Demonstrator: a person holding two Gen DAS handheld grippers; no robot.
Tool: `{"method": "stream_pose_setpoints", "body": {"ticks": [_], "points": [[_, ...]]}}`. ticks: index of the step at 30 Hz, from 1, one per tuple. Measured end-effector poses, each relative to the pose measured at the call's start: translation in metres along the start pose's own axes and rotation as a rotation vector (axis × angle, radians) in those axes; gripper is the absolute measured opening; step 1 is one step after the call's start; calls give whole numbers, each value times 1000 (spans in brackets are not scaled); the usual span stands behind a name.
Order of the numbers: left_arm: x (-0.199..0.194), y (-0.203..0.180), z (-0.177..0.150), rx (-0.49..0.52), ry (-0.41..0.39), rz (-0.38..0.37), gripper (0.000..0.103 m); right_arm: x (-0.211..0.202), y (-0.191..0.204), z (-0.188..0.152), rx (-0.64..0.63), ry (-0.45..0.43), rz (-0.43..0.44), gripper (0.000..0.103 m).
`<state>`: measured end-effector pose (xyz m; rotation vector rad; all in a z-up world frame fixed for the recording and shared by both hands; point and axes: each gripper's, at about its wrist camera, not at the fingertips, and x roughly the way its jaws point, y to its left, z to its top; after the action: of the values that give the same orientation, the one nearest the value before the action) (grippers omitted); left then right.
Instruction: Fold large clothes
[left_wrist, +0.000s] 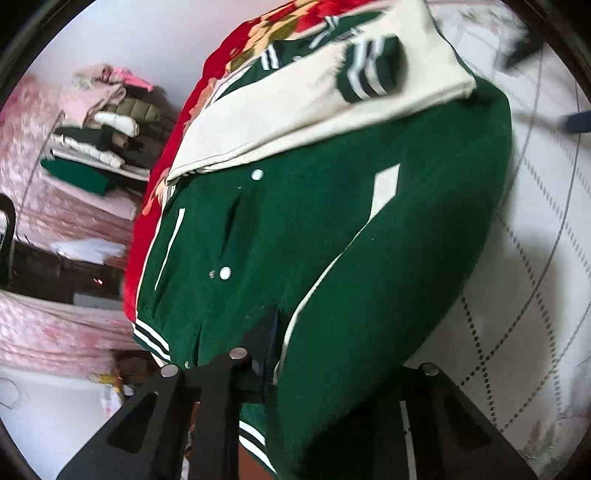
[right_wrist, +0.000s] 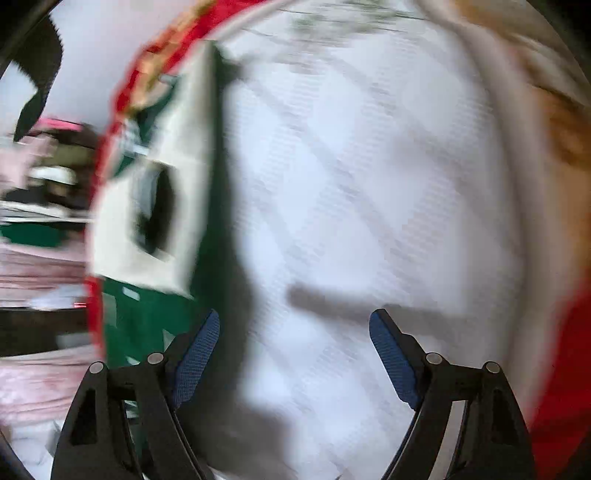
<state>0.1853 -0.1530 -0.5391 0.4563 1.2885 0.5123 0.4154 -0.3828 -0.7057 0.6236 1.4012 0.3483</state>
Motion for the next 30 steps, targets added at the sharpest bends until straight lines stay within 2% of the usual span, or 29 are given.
{"method": "stream_pose_setpoints", "body": {"ticks": [1, 2, 5, 6, 8, 9, 10, 11, 12, 13, 14, 16, 17, 20, 24, 27, 30], "points": [[-2, 6, 1, -11, -2, -14, 16, 6, 6, 7, 0, -12, 45, 98], [-4, 11, 2, -23, -6, -28, 16, 15, 15, 15, 1, -26, 87, 102], [-4, 23, 5, -38, -23, -62, 15, 37, 36, 33, 30, -23, 171, 102], [-3, 26, 8, -40, -26, -73, 15, 49, 43, 41, 51, -8, 204, 102], [-1, 33, 9, -38, -31, -111, 14, 67, 62, 48, 78, 53, 218, 101], [1, 38, 10, -39, -32, -134, 14, 74, 70, 49, 85, 76, 232, 99], [3, 41, 11, -39, -31, -152, 13, 84, 80, 52, 91, 90, 228, 85], [6, 48, 12, -39, -30, -181, 13, 88, 84, 53, 90, 94, 200, 53], [7, 54, 14, -41, -30, -205, 13, 93, 94, 54, 79, 97, 116, 46], [8, 60, 15, -46, -29, -225, 13, 92, 96, 53, 75, 88, 80, 36], [8, 68, 16, -55, -30, -248, 13, 89, 100, 51, 78, 78, 61, 26], [8, 88, 18, -74, -35, -302, 13, 75, 119, 49, 87, 54, 44, 18], [8, 104, 19, -83, -39, -337, 13, 65, 133, 48, 77, 40, 29, 14], [7, 143, 22, -105, -45, -418, 13, 40, 185, 51, 21, 7, -28, 14], [16, 209, 26, -186, -33, -511, 14, 26, 283, 53, -67, -21, -88, 14], [43, 261, 25, -270, -2, -541, 19, 40, 358, 57, -145, -18, -130, 14], [89, 304, 20, -369, 55, -539, 19, 80, 432, 58, -217, 13, -185, 14]]}}
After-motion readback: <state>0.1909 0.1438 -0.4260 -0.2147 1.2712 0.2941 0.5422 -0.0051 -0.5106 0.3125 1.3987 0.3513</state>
